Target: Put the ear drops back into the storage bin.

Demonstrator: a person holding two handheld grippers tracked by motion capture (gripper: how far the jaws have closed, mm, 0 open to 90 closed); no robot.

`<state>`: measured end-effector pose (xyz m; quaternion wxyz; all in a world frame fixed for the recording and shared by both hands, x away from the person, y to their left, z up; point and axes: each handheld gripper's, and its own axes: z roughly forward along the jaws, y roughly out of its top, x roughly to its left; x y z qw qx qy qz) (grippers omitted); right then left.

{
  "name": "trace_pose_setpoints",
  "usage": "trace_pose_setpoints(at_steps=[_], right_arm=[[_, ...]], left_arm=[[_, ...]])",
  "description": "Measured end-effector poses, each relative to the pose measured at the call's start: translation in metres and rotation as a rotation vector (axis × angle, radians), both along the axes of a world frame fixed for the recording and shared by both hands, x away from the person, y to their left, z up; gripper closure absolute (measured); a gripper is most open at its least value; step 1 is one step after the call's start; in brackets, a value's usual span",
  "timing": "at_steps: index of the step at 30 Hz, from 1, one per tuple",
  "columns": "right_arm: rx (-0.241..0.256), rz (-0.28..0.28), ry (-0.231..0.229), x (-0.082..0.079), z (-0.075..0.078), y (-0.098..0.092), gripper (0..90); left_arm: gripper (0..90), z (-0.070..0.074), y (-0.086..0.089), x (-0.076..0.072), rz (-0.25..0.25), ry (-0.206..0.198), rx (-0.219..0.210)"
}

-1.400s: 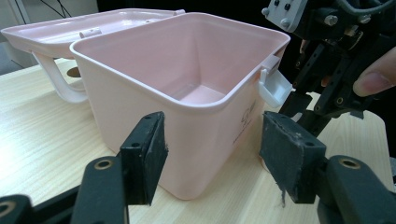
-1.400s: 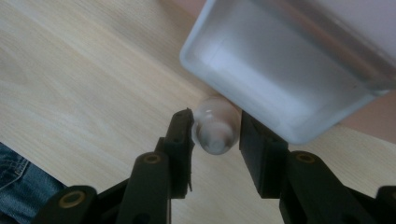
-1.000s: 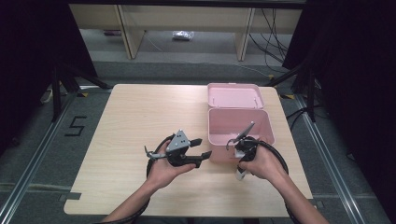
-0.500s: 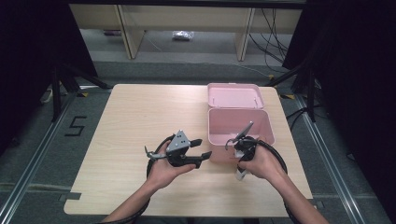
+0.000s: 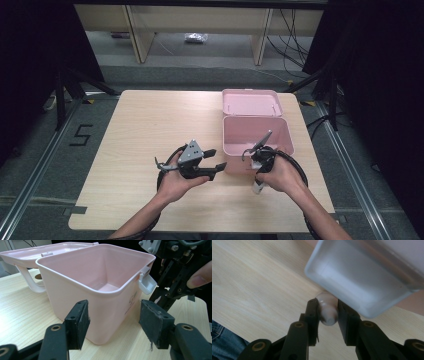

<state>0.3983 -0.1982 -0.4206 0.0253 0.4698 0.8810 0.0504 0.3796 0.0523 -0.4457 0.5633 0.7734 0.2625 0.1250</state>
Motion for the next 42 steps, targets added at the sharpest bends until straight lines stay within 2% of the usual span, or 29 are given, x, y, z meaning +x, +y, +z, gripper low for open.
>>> trace_pose_setpoints(at_steps=[2, 3, 4, 5, 9, 10, 11, 14, 17, 18, 21, 22, 23, 25, 26, 28, 30, 32, 33, 34, 37, 38, 39, 40, 41, 42], right_arm=[[0.001, 0.020, -0.003, 0.000, 0.001, -0.001, 71.9], [0.002, 0.003, 0.002, -0.001, 0.002, 0.000, 71.9], [0.009, 0.010, 0.002, -0.001, 0.003, -0.001, 72.0], [0.017, -0.023, 0.003, -0.002, 0.004, 0.001, 71.9], [0.025, -0.006, 0.006, -0.005, 0.009, -0.003, 71.9], [0.034, -0.025, 0.017, -0.006, 0.011, -0.002, 71.9], [0.030, -0.001, 0.002, -0.005, 0.011, -0.005, 71.9], [0.041, -0.039, 0.011, -0.008, 0.016, -0.006, 72.0], [0.036, -0.011, -0.003, -0.009, 0.017, -0.011, 72.0], [0.042, -0.046, 0.016, -0.010, 0.020, -0.010, 72.0], [0.043, -0.044, 0.017, -0.011, 0.023, -0.013, 72.0], [0.037, -0.017, -0.003, -0.011, 0.023, -0.016, 72.0], [0.045, -0.046, 0.011, -0.011, 0.024, -0.015, 72.0], [0.039, -0.046, 0.004, -0.012, 0.025, -0.018, 72.0], [0.051, -0.056, 0.012, -0.012, 0.027, -0.018, 72.0], [0.039, -0.040, 0.013, -0.012, 0.028, -0.022, 72.0], [0.040, -0.070, 0.024, -0.014, 0.031, -0.022, 72.0], [0.042, -0.070, 0.003, -0.014, 0.031, -0.024, 72.0], [0.040, -0.049, -0.007, -0.014, 0.031, -0.027, 72.0], [0.047, -0.067, 0.011, -0.014, 0.034, -0.026, 72.0], [0.043, -0.075, 0.008, -0.015, 0.036, -0.027, 72.0], [0.038, -0.049, -0.003, -0.015, 0.036, -0.029, 72.0], [0.040, -0.060, 0.000, -0.015, 0.037, -0.028, 72.0], [0.030, -0.017, -0.006, -0.012, 0.038, -0.031, 72.0], [0.033, -0.065, 0.013, -0.014, 0.040, -0.029, 72.0], [0.033, -0.074, 0.012, -0.015, 0.041, -0.029, 72.0]], left_arm=[[40.1, 0.000, 0.000, 0.000, -0.001, -0.002, -0.001], [40.1, 0.000, 0.000, 0.000, -0.001, -0.002, -0.001], [40.1, 0.000, 0.000, 0.000, -0.004, 0.000, -0.013], [40.2, 0.000, 0.000, 0.000, -0.003, -0.001, -0.012], [40.2, -0.001, -0.001, 0.000, -0.008, -0.006, -0.013], [40.2, -0.001, -0.001, 0.000, -0.007, -0.004, -0.016], [40.2, 0.000, -0.001, -0.001, -0.001, -0.002, -0.004], [40.6, -0.001, -0.001, -0.001, -0.006, -0.005, 0.002], [40.9, -0.001, -0.002, -0.002, -0.007, -0.005, 0.000], [41.0, -0.001, -0.002, -0.002, -0.005, -0.002, -0.003], [41.1, -0.001, -0.003, -0.002, -0.013, -0.005, 0.000], [41.1, 0.000, -0.003, -0.003, -0.014, -0.005, 0.001], [41.1, 0.000, -0.003, -0.003, -0.014, -0.006, 0.001], [41.4, 0.000, -0.003, -0.003, -0.016, -0.009, 0.002], [41.7, 0.000, -0.004, -0.003, -0.017, -0.009, 0.002], [42.2, 0.000, -0.004, -0.003, -0.018, -0.010, 0.004], [42.5, -0.001, -0.005, -0.003, -0.021, -0.007, 0.005], [43.2, -0.001, -0.005, -0.004, -0.021, -0.008, 0.004], [43.6, -0.001, -0.005, -0.004, -0.022, -0.009, 0.003], [44.2, -0.001, -0.005, -0.004, -0.023, -0.010, 0.003], [45.1, 0.000, -0.005, -0.004, -0.026, -0.012, 0.002], [45.1, 0.000, -0.005, -0.004, -0.026, -0.013, 0.003], [45.1, 0.000, -0.005, -0.003, -0.033, -0.016, -0.006], [45.1, 0.000, -0.005, -0.004, -0.029, -0.016, 0.001], [45.1, 0.001, -0.005, -0.004, -0.028, -0.016, 0.007], [45.1, 0.001, -0.005, -0.004, -0.028, -0.016, 0.005]])
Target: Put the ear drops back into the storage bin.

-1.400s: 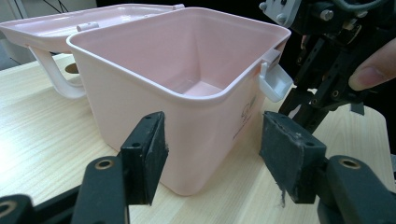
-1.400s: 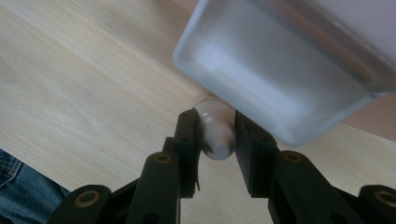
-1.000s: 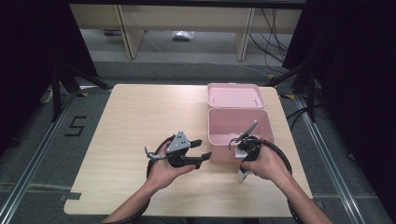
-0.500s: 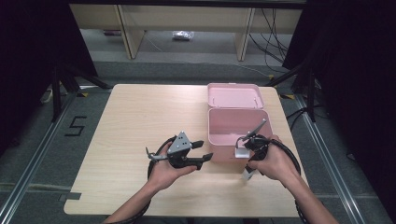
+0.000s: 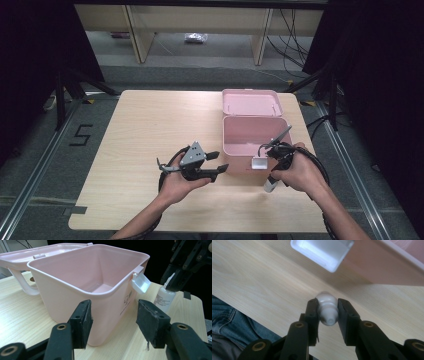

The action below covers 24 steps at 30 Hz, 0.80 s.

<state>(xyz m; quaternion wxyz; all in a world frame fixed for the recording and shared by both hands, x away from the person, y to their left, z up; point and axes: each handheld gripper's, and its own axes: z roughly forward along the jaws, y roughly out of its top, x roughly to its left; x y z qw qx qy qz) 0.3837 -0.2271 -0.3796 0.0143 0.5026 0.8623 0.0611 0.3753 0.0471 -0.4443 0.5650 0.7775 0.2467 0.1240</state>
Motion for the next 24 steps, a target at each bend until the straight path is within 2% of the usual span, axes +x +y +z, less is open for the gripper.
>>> trace_pose_setpoints(at_steps=[2, 4, 6, 9, 10, 15, 16, 17, 23, 24], right_arm=[[-0.007, 0.034, -0.017, 0.001, 0.000, -0.004, 72.0], [-0.008, 0.002, 0.008, 0.001, 0.004, -0.003, 72.0], [-0.005, 0.003, 0.010, 0.001, 0.005, -0.005, 72.0], [-0.006, 0.013, -0.003, 0.001, 0.007, -0.009, 72.0], [-0.004, -0.005, 0.002, 0.001, 0.010, -0.009, 72.0], [-0.005, -0.021, -0.006, 0.001, 0.018, -0.014, 72.1], [0.001, -0.006, -0.016, 0.002, 0.019, -0.016, 72.1], [-0.002, -0.027, -0.016, 0.001, 0.020, -0.015, 72.1], [0.010, -0.038, -0.028, 0.002, 0.030, -0.021, 72.1], [-0.002, -0.043, -0.030, 0.003, 0.032, -0.021, 72.0]], left_arm=[[45.0, 0.000, -0.001, 0.000, -0.001, -0.001, -0.005], [45.0, 0.001, 0.000, -0.001, -0.004, -0.003, -0.001], [45.0, 0.001, -0.001, -0.001, -0.007, -0.005, -0.010], [45.7, 0.002, -0.002, -0.002, -0.009, -0.009, -0.009], [46.7, 0.002, -0.002, -0.002, -0.013, -0.010, -0.010], [52.1, 0.003, -0.005, -0.003, -0.029, -0.015, -0.016], [53.0, 0.003, -0.006, -0.003, -0.032, -0.014, -0.017], [54.1, 0.003, -0.006, -0.003, -0.037, -0.020, -0.010], [58.1, 0.004, -0.006, -0.003, -0.041, -0.021, -0.002], [58.4, 0.004, -0.006, -0.003, -0.043, -0.022, -0.001]])
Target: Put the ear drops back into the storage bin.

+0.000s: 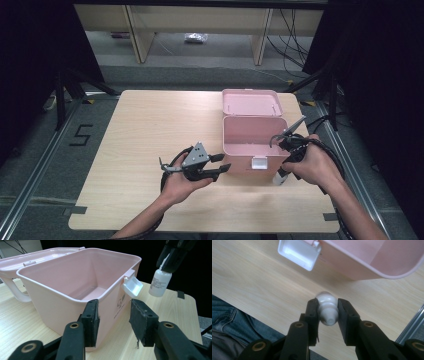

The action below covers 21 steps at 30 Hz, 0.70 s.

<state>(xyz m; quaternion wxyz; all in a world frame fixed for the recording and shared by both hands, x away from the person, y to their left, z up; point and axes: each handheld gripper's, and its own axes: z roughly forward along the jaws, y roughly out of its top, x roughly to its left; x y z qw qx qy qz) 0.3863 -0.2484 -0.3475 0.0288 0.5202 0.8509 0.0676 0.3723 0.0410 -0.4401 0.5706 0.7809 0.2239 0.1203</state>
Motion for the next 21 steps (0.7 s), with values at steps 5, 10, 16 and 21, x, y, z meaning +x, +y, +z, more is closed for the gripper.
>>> trace_pose_setpoints(at_steps=[5, 10, 16, 21], right_arm=[[0.004, -0.013, -0.015, 0.002, 0.010, -0.005, 72.1], [0.019, -0.015, -0.040, 0.002, 0.019, -0.009, 72.1], [0.009, -0.021, -0.043, 0.004, 0.027, -0.010, 72.1], [0.005, -0.025, -0.055, 0.005, 0.034, -0.011, 72.1]], left_arm=[[61.8, 0.000, -0.001, 0.000, -0.015, -0.007, -0.011], [67.2, 0.000, -0.001, 0.000, -0.030, -0.020, 0.000], [69.3, 0.000, -0.002, -0.001, -0.040, -0.013, -0.003], [69.3, 0.001, -0.003, -0.002, -0.037, -0.011, 0.005]])
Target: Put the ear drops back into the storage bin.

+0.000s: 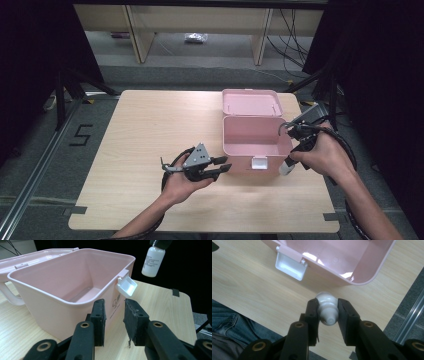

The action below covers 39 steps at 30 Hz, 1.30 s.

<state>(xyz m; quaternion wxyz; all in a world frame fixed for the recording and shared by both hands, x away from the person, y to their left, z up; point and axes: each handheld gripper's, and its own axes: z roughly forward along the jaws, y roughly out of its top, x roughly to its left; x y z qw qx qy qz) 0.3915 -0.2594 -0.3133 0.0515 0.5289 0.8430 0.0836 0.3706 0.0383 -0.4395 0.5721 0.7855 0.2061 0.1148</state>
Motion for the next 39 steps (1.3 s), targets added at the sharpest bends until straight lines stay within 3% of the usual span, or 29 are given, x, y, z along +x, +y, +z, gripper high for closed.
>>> trace_pose_setpoints(at_steps=[8, 9, 12, 13, 14, 18, 19, 20, 23, 24, 26, 28, 29, 30, 32, 35, 37, 39], right_arm=[[0.013, -0.006, 0.001, 0.003, 0.011, -0.002, 72.1], [0.017, -0.037, -0.010, 0.002, 0.011, 0.000, 72.1], [0.008, -0.012, -0.022, 0.005, 0.015, -0.004, 72.1], [0.002, -0.012, 0.002, 0.005, 0.018, -0.004, 72.1], [0.039, -0.007, 0.005, 0.007, 0.017, -0.006, 72.1], [0.044, -0.018, -0.016, 0.008, 0.020, -0.007, 72.1], [0.039, 0.005, -0.040, 0.009, 0.021, -0.009, 72.1], [0.055, -0.018, -0.019, 0.010, 0.022, -0.009, 72.1], [0.056, -0.009, -0.028, 0.012, 0.025, -0.011, 72.1], [0.070, -0.034, -0.032, 0.012, 0.025, -0.009, 72.1], [0.080, -0.007, -0.046, 0.014, 0.027, -0.011, 72.1], [0.071, -0.032, -0.049, 0.015, 0.030, -0.009, 72.1], [0.061, -0.004, -0.059, 0.017, 0.029, -0.013, 72.1], [0.074, -0.046, -0.051, 0.017, 0.031, -0.009, 72.1], [0.084, -0.053, -0.063, 0.018, 0.032, -0.009, 72.1], [0.076, -0.023, -0.075, 0.024, 0.032, -0.013, 72.1], [0.083, -0.056, -0.081, 0.025, 0.031, -0.010, 72.1], [0.076, -0.040, -0.074, 0.029, 0.030, -0.012, 72.1]], left_arm=[[69.7, 0.000, 0.000, -0.001, -0.004, 0.001, 0.001], [69.6, -0.001, 0.000, 0.000, -0.013, 0.001, -0.010], [69.6, -0.001, 0.000, -0.001, -0.004, 0.005, 0.000], [69.6, -0.001, 0.000, 0.000, -0.005, 0.005, 0.002], [69.6, -0.001, 0.000, -0.001, -0.004, 0.005, 0.002], [69.5, -0.001, 0.000, -0.001, -0.006, 0.005, 0.002], [69.5, -0.001, 0.000, -0.001, -0.006, 0.005, 0.002], [69.5, -0.001, 0.000, -0.001, -0.006, 0.005, 0.003], [69.4, -0.001, -0.001, -0.001, -0.008, 0.005, 0.004], [69.4, -0.001, -0.001, -0.001, -0.008, 0.005, 0.003], [69.4, -0.001, -0.001, -0.001, -0.007, 0.005, 0.002], [69.4, 0.000, -0.001, -0.001, -0.009, 0.004, 0.002], [69.3, 0.000, -0.001, -0.001, -0.010, 0.003, 0.004], [69.3, 0.000, -0.001, -0.001, -0.010, 0.003, 0.004], [69.3, -0.001, -0.002, -0.002, -0.011, 0.004, 0.001], [69.2, -0.001, -0.002, -0.002, -0.011, 0.006, 0.000], [69.1, -0.001, -0.002, -0.002, -0.013, 0.004, 0.000], [69.1, -0.001, -0.002, -0.002, -0.012, 0.005, -0.001]])
